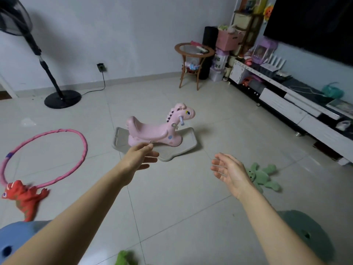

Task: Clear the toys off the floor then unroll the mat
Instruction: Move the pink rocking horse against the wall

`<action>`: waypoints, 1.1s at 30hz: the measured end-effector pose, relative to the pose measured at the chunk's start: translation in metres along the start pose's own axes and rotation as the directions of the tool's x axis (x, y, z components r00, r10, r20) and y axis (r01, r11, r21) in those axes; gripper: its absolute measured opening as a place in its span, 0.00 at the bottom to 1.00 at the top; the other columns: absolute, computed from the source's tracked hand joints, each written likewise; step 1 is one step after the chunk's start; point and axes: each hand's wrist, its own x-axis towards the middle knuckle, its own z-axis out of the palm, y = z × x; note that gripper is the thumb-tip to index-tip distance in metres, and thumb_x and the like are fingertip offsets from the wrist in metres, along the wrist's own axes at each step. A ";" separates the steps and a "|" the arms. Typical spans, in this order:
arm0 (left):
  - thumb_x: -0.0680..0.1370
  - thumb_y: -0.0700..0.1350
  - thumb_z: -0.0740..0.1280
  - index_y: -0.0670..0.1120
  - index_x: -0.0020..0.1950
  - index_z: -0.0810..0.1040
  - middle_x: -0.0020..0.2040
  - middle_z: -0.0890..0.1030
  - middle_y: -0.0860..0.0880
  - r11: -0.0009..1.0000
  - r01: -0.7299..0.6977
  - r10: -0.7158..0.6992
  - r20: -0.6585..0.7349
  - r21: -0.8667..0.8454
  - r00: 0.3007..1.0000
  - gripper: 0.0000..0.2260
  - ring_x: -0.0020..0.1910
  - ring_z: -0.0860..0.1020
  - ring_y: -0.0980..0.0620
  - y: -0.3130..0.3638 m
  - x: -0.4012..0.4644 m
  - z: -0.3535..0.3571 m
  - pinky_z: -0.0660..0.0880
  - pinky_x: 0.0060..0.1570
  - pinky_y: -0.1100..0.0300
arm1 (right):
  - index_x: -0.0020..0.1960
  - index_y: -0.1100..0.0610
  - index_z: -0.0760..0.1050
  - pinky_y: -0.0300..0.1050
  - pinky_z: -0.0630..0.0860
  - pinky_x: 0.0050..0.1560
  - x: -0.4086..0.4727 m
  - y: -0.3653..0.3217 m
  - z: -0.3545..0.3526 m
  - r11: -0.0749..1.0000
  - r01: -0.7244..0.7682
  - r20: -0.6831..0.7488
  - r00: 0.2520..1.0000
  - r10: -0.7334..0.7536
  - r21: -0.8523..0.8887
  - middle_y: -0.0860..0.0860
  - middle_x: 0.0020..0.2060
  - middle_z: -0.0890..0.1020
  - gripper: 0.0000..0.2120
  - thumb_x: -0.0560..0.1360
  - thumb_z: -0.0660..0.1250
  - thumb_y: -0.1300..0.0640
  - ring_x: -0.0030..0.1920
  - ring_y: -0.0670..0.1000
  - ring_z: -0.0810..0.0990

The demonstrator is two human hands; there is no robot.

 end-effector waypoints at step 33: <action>0.80 0.48 0.58 0.43 0.62 0.72 0.50 0.82 0.46 0.984 0.164 -0.173 -0.126 -0.072 0.977 0.13 0.50 0.80 0.47 0.117 0.434 -0.020 0.73 0.54 0.52 | 0.41 0.55 0.74 0.41 0.70 0.37 0.428 -0.141 0.139 0.987 -0.138 0.064 0.988 0.143 -0.077 0.53 0.36 0.78 0.05 0.76 0.63 0.58 0.35 0.50 0.77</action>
